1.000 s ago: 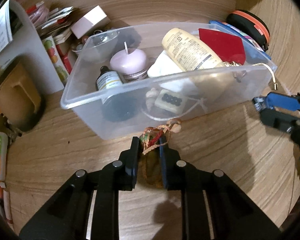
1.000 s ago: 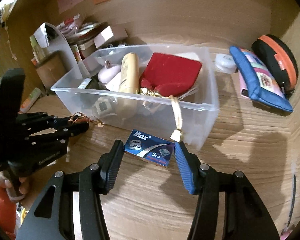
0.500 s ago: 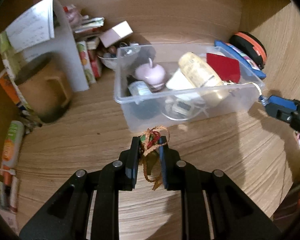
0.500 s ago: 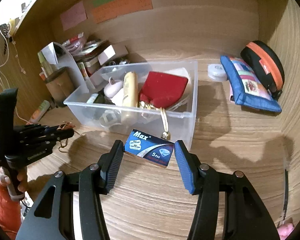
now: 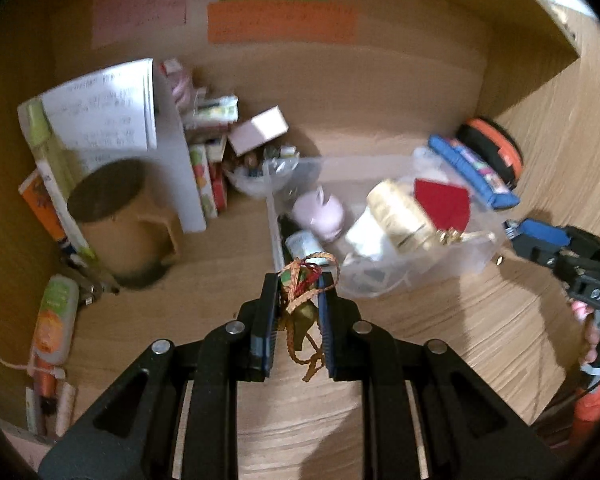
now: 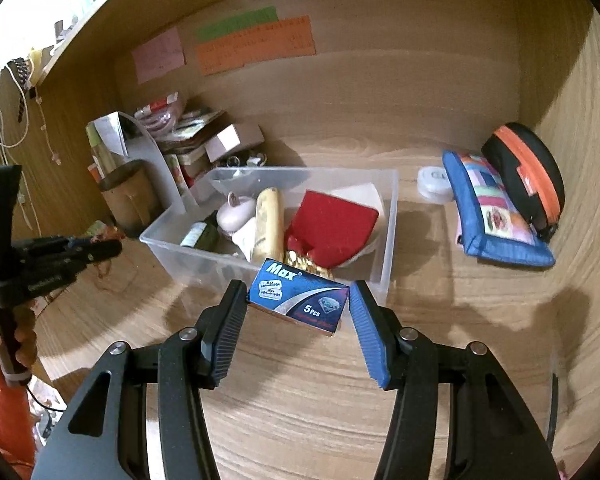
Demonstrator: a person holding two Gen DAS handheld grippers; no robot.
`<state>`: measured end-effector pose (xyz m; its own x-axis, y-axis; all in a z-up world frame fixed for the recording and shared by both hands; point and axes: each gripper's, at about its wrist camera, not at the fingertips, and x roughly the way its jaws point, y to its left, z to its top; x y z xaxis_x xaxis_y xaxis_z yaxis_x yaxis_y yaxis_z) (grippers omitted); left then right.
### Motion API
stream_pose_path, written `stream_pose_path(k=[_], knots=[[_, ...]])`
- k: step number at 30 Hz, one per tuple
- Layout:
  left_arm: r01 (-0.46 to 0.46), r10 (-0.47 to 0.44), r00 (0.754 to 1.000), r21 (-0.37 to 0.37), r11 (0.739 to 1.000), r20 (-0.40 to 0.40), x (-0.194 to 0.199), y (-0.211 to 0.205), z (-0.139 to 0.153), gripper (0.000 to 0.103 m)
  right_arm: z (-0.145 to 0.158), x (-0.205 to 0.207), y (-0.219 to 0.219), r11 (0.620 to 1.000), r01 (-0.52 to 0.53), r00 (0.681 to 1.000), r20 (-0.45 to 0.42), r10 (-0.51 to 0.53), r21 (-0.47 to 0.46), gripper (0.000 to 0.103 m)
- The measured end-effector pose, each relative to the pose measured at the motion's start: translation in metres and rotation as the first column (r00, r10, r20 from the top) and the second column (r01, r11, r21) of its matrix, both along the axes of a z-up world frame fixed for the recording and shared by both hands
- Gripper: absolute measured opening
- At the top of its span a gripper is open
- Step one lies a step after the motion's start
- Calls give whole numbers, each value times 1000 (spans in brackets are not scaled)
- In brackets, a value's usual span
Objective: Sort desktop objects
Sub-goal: 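Carry the Max box and string ornament with both grippers over the bin, then open the right gripper to drop the Max box while the left releases the ornament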
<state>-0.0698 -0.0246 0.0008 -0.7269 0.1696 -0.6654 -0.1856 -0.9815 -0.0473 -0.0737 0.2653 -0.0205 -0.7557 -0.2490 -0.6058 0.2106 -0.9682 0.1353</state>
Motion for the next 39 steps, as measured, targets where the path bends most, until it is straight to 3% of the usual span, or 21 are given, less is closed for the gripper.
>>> stream_pose_path(k=[7, 19, 39], knots=[[34, -34, 999, 19, 999, -32, -15, 7, 18, 18, 15, -11, -5, 1000, -6, 999, -40, 7, 22, 49], [79, -79, 997, 41, 996, 5, -67, 25, 12, 18, 31, -62, -19, 995, -18, 997, -74, 25, 96, 49], [164, -163, 978, 5, 986, 133, -121, 60, -47, 18, -17, -116, -17, 996, -15, 999, 35, 12, 85, 50]])
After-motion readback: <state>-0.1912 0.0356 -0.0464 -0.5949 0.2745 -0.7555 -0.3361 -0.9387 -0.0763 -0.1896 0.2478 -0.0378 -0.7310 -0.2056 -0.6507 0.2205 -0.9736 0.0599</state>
